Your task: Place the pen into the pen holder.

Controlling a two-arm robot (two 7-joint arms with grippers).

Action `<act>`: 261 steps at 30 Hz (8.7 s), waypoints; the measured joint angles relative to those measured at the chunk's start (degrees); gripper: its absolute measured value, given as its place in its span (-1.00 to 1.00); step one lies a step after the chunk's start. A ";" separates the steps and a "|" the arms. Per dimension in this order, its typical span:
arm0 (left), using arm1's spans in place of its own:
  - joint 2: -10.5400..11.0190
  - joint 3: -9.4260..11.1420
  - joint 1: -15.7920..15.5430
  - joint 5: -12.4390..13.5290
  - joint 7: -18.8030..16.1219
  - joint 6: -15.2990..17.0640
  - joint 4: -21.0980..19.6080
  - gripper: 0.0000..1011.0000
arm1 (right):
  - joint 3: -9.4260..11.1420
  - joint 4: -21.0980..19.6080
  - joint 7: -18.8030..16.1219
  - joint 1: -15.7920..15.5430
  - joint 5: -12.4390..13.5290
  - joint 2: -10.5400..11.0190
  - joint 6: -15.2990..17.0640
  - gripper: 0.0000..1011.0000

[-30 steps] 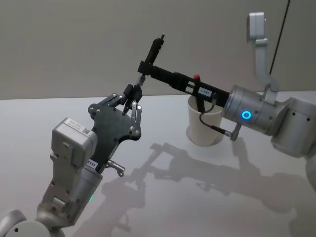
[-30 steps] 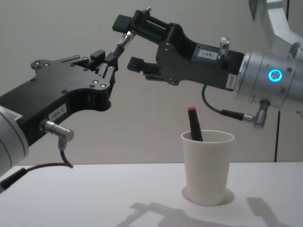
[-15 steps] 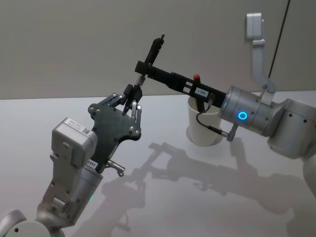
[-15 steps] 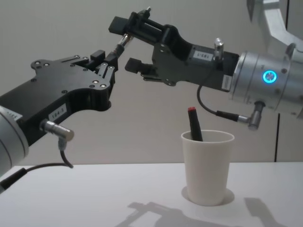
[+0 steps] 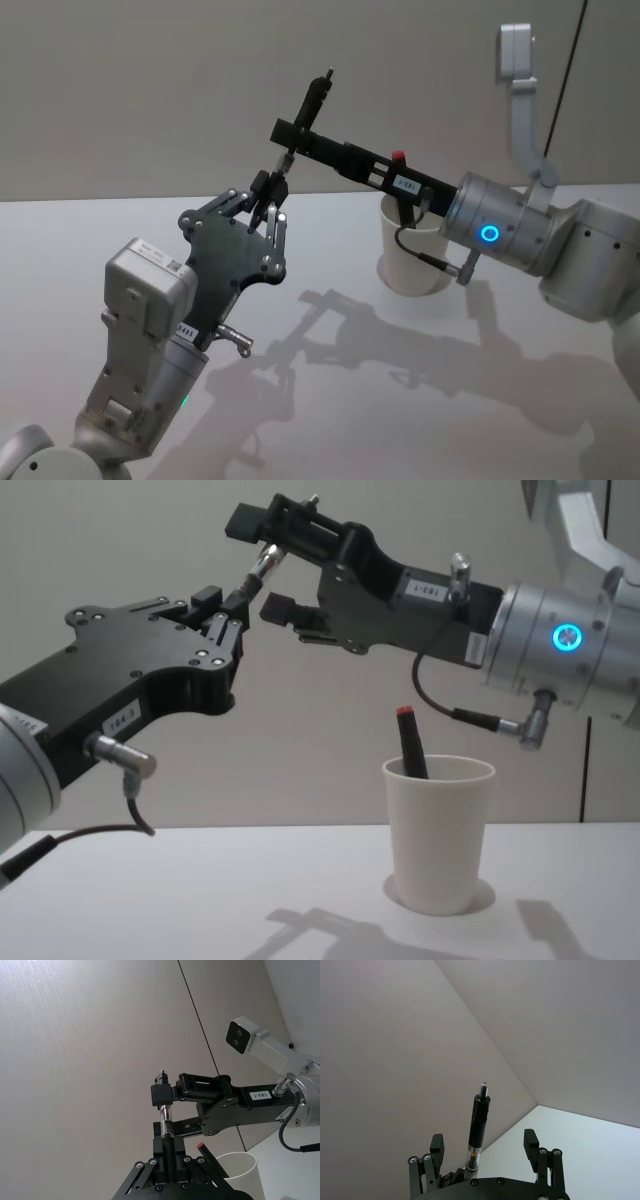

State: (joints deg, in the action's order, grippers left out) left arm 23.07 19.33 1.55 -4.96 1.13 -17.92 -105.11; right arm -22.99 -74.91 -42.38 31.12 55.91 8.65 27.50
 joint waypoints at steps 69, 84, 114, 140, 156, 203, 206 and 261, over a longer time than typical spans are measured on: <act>0.00 -0.01 0.00 0.00 -0.01 0.05 0.00 -0.76 | -0.42 -0.46 0.35 -0.10 0.66 0.21 -0.83 -0.69; 0.00 -0.01 -0.01 0.00 -0.01 -0.07 -0.04 0.08 | -0.40 -0.41 0.48 -0.10 0.54 0.25 -0.83 -0.70; 0.00 0.00 -0.01 0.00 -0.01 0.01 0.00 0.98 | -0.42 -0.47 0.38 -0.10 0.60 0.21 -0.84 -0.70; 0.00 0.00 -0.01 0.00 -0.01 0.00 0.00 0.98 | 1.49 0.32 2.84 0.97 0.57 1.77 -4.85 -0.70; 0.00 0.00 -0.01 0.00 0.00 0.00 0.00 0.98 | 5.14 -0.32 4.83 2.24 -0.84 5.01 -8.47 -0.69; 0.00 0.00 -0.01 0.00 -0.01 0.00 0.00 0.98 | 5.68 6.45 8.22 3.55 -8.78 7.28 -13.66 -0.70; 0.00 0.00 -0.01 0.00 -0.01 0.00 0.00 0.98 | 5.21 7.24 8.02 4.04 -9.33 6.85 -13.74 -0.70; 0.00 0.00 0.00 0.00 -0.01 0.00 0.00 0.98 | 2.91 4.12 11.23 2.82 -12.48 7.05 -12.11 0.10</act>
State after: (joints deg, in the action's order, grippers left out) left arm 23.07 19.33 1.54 -4.95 1.13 -17.92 -105.11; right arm -20.08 -70.79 -31.15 33.94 43.42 15.70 15.39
